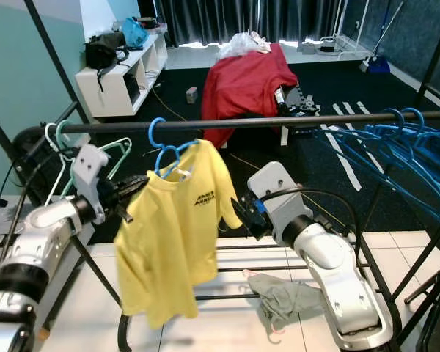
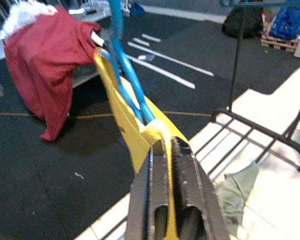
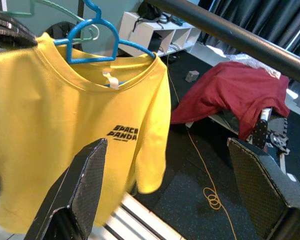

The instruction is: Hang hanger

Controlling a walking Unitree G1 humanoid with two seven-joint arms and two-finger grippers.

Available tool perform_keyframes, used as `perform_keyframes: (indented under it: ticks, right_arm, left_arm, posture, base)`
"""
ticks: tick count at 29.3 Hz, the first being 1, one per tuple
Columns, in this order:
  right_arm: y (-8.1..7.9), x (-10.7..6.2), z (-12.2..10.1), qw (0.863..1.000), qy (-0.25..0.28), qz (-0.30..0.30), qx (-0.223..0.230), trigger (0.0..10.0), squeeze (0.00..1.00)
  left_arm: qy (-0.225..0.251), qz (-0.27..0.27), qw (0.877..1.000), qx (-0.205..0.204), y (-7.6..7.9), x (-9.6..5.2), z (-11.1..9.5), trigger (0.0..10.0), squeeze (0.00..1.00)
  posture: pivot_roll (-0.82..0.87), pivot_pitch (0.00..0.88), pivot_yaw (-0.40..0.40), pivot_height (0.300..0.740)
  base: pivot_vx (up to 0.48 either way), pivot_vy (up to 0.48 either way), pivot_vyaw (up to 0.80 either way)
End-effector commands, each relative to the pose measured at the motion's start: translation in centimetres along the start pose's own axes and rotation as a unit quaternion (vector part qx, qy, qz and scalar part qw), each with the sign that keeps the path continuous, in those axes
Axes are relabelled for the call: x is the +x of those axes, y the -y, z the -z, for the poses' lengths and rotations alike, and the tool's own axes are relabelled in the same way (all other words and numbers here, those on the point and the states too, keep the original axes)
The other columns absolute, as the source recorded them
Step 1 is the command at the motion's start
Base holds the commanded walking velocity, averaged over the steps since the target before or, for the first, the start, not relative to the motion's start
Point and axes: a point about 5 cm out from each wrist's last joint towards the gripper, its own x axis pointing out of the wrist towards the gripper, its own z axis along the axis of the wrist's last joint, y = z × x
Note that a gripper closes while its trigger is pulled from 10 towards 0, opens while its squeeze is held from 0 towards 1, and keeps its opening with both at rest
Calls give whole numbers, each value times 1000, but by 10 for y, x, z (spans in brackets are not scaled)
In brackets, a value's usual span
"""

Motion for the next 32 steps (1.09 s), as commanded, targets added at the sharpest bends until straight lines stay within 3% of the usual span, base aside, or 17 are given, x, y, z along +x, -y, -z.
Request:
perform_keyframes:
  ticks: [1,5,6,7,11,17,28,29,32]
  right_arm:
    - [-2,3,-3,1000,8,-5,-4,10000,0]
    - [0,4,-4,1000,10,-3,-8,10000,0]
    - [2,4,-5,1000,11,-1,-9,10000,0]
    - [4,4,-6,1000,11,2,-9,10000,0]
    - [6,4,-6,1000,11,5,-8,10000,0]
    - [2,3,-5,1000,11,8,-1,10000,0]
    - [4,1,-7,1000,15,13,-1,10000,0]
    - [4,1,-8,1000,16,14,-1,10000,0]
    - [4,0,-9,1000,17,14,0,10000,0]
  left_arm:
    - [-22,20,1000,-9,8,-1,10,10000,1000]
    - [-22,23,999,-4,12,3,9,10000,1000]
    - [-29,30,999,5,16,5,10,10000,122]
    - [-33,35,999,9,19,7,9,10000,0]
    - [-35,36,999,10,21,10,8,10000,0]
    - [-52,-15,998,11,15,10,8,10000,0]
    - [-90,-34,995,12,21,19,16,10000,0]
    - [-91,-34,995,11,22,19,16,0,0]
    - [-94,-31,995,10,22,18,17,0,0]
  posture:
    - [-221,0,72,740]
    - [-224,0,77,740]
    - [-220,0,76,740]
    - [-222,0,81,740]
    - [-222,0,85,740]
    - [-230,0,93,740]
    - [-233,0,100,740]
    - [-237,0,101,740]
    - [-234,0,98,740]
  base:
    - [0,0,0]
    - [0,0,0]
    - [0,0,0]
    - [0,0,0]
    - [0,0,0]
    - [0,0,0]
    - [0,0,0]
    - [0,0,0]
    - [0,0,0]
